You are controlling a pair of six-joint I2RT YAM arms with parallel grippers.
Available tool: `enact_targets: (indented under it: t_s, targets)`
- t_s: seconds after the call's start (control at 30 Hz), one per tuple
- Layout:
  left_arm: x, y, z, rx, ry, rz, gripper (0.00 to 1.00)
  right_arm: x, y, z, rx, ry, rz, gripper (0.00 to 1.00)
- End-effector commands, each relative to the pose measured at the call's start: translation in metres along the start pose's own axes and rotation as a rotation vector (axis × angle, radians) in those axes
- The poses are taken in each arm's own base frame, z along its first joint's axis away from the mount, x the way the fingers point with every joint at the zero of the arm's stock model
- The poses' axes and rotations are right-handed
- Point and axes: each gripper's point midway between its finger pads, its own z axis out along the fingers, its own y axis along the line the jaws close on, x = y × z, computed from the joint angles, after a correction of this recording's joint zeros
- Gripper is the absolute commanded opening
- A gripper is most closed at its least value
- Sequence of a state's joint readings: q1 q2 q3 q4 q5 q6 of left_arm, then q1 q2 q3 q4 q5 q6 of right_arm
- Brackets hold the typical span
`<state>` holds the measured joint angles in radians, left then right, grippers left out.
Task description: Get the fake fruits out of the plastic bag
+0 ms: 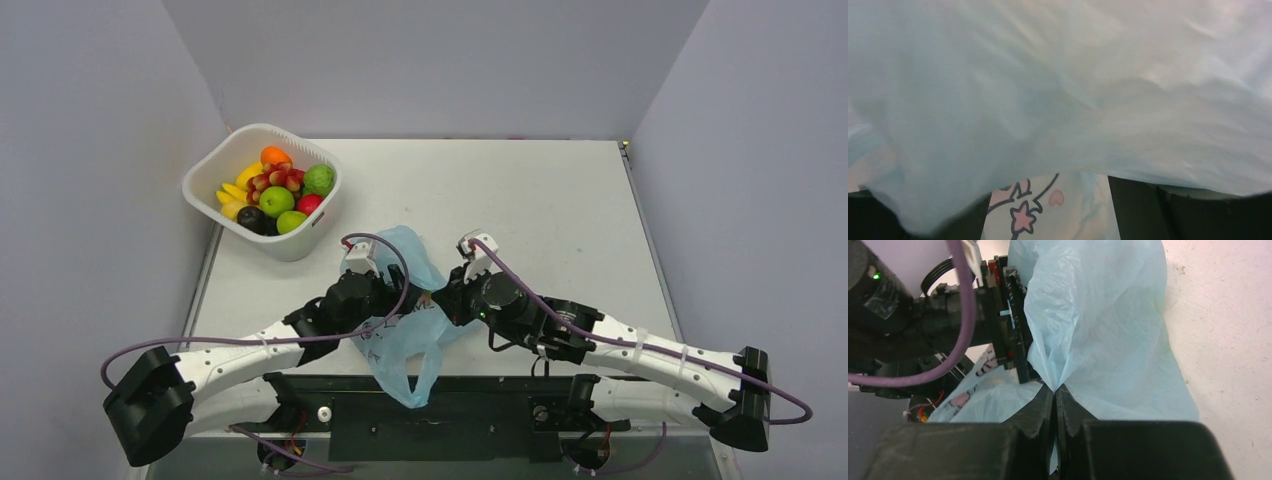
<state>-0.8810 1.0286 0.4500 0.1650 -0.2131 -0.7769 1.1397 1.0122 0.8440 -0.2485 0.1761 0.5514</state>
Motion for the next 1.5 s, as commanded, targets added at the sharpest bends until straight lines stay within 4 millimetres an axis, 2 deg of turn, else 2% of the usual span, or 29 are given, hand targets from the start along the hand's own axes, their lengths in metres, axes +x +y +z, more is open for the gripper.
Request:
enact_targets:
  t_s: [0.0,0.13,0.27,0.3,0.33,0.37,0.4,0.43,0.47,0.5,0.53,0.57,0.6,0.7,0.87,0.93,0.97,1.0,1.03,1.07,1.1,1.13,1.17,1.2,1.23,1.27,1.33,1.4,1.47]
  targets:
    - [-0.038,-0.005,0.018,-0.035,-0.168,-0.037,0.75,-0.004,-0.008,-0.014,0.001,-0.045,0.025,0.0]
    - [-0.03,-0.003,0.043,-0.046,-0.163,-0.013,0.79,0.001,-0.013,-0.015,0.003,-0.053,0.032,0.0]
    - [-0.023,-0.014,0.068,-0.021,-0.155,0.007,0.83,0.012,-0.019,-0.009,0.018,-0.039,0.032,0.0]
    - [-0.028,-0.023,0.073,-0.001,-0.179,0.006,0.84,0.014,-0.021,-0.008,0.021,-0.039,0.035,0.0]
    - [-0.016,-0.017,0.083,-0.022,-0.156,0.022,0.86,0.02,-0.026,-0.007,0.034,-0.03,0.038,0.0]
    - [-0.02,-0.024,0.089,-0.004,-0.172,0.015,0.86,0.022,-0.028,-0.007,0.039,-0.029,0.043,0.0]
    - [-0.006,-0.017,0.101,-0.026,-0.143,0.028,0.87,0.03,-0.032,-0.007,0.047,-0.018,0.05,0.0]
    - [-0.009,-0.024,0.109,-0.007,-0.149,0.021,0.87,0.03,-0.034,-0.009,0.046,-0.023,0.059,0.0]
    - [0.005,-0.016,0.121,-0.031,-0.118,0.04,0.85,0.036,-0.036,-0.01,0.046,-0.019,0.069,0.0]
    - [0.004,-0.022,0.129,-0.014,-0.119,0.041,0.83,0.044,-0.041,-0.01,0.054,-0.007,0.073,0.0]
    - [0.016,-0.014,0.138,-0.034,-0.094,0.059,0.78,0.044,-0.042,-0.012,0.053,-0.015,0.088,0.0]
    - [0.015,-0.018,0.145,-0.023,-0.102,0.06,0.73,0.051,-0.047,-0.012,0.063,-0.005,0.091,0.0]
    - [0.023,-0.01,0.152,-0.038,-0.086,0.071,0.71,0.051,-0.049,-0.014,0.067,-0.018,0.111,0.0]
    - [0.028,-0.01,0.159,-0.004,-0.075,0.063,0.53,0.063,-0.06,-0.019,0.097,-0.01,0.122,0.0]
    - [0.021,-0.016,0.142,0.041,-0.08,0.084,0.34,0.081,-0.08,-0.023,0.17,0.003,0.144,0.0]
    - [0.016,-0.021,0.13,0.061,-0.078,0.095,0.21,0.091,-0.087,-0.022,0.202,0.02,0.16,0.0]
    - [0.007,-0.028,0.123,0.082,-0.096,0.097,0.12,0.093,-0.091,-0.022,0.223,0.019,0.172,0.0]
    - [0.011,-0.024,0.117,0.071,-0.077,0.107,0.08,0.097,-0.094,-0.023,0.237,0.032,0.171,0.0]
    - [0.001,-0.03,0.108,0.088,-0.095,0.107,0.02,0.097,-0.096,-0.024,0.252,0.033,0.178,0.0]
    - [0.007,-0.023,0.102,0.071,-0.073,0.118,0.0,0.1,-0.099,-0.026,0.267,0.042,0.178,0.0]
    - [-0.002,-0.028,0.093,0.084,-0.089,0.12,0.0,0.1,-0.103,-0.027,0.29,0.039,0.186,0.0]
    - [0.005,-0.018,0.087,0.055,-0.065,0.13,0.0,0.103,-0.106,-0.03,0.31,0.054,0.185,0.0]
    - [-0.004,-0.023,0.077,0.069,-0.084,0.126,0.0,0.104,-0.109,-0.032,0.327,0.054,0.196,0.0]
    - [0.004,-0.012,0.071,0.043,-0.059,0.135,0.0,0.107,-0.113,-0.035,0.347,0.071,0.193,0.0]
    - [-0.005,-0.018,0.06,0.06,-0.081,0.127,0.0,0.108,-0.115,-0.037,0.364,0.074,0.201,0.0]
    - [0.002,-0.006,0.053,0.029,-0.058,0.133,0.0,0.112,-0.12,-0.042,0.395,0.096,0.194,0.0]
    - [0.001,0.0,0.036,0.018,-0.062,0.129,0.0,0.115,-0.129,-0.049,0.457,0.11,0.199,0.0]
    - [-0.008,-0.002,0.017,0.036,-0.088,0.103,0.0,0.117,-0.134,-0.052,0.497,0.131,0.191,0.0]
    - [-0.003,-0.003,0.008,0.064,-0.065,0.081,0.0,0.116,-0.136,-0.053,0.525,0.145,0.17,0.0]
